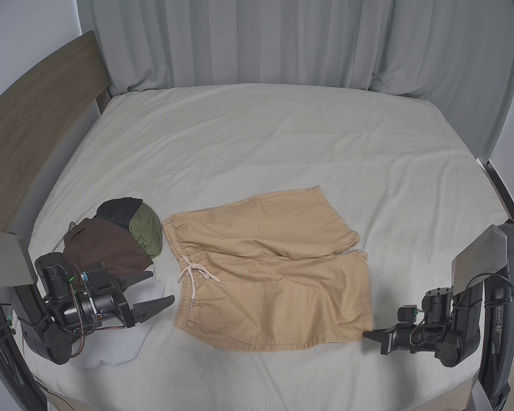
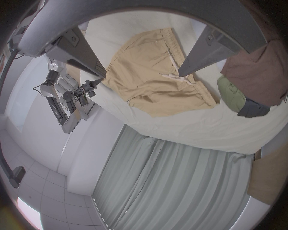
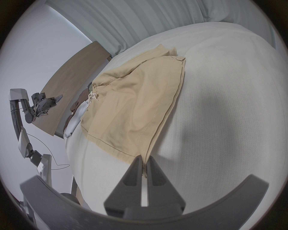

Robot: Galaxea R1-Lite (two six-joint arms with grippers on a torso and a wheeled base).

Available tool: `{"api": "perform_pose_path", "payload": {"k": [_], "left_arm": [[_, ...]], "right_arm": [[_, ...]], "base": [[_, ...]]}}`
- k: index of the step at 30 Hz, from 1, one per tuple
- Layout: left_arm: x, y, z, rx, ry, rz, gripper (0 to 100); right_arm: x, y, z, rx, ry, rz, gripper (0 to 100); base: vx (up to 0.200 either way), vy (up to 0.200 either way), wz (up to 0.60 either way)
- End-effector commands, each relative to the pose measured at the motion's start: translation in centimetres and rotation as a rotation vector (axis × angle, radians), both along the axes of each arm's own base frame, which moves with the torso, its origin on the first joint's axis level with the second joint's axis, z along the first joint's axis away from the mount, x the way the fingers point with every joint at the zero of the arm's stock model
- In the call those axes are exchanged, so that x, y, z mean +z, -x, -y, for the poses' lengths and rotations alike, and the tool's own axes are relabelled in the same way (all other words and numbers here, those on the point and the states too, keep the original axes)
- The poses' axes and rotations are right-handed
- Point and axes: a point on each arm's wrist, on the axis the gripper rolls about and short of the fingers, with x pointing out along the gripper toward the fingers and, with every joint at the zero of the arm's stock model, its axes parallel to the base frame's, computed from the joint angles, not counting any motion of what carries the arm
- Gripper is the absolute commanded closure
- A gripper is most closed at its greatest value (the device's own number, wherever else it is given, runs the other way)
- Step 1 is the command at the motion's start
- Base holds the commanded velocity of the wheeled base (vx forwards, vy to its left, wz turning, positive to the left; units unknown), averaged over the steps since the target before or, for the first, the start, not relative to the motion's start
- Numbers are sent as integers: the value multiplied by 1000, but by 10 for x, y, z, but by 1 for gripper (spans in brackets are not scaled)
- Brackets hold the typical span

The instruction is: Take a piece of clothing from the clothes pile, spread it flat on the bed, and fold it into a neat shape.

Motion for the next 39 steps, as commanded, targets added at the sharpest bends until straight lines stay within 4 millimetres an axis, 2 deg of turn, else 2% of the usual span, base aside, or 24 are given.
{"api": "perform_pose_path", "payload": {"k": [1,7,12,20,39], "left_arm": [[-23,-5,-1,7,-1,-89,0],[-40,-8,-6,28,0,-154,0],[-47,-7,-7,46,22,-209,0],[-63,-9,-5,95,41,-309,0],[-97,-22,2,170,38,-423,0]], "right_arm": [[0,-1,0,0,-1,4,100],[0,-1,-1,2,-1,5,100],[0,-1,-1,2,-1,5,100],[0,-1,-1,2,-1,4,100],[-2,-1,-1,5,0,-1,100]], "base": [[0,0,0],[0,0,0],[0,0,0],[0,0,0],[0,0,0]]}}
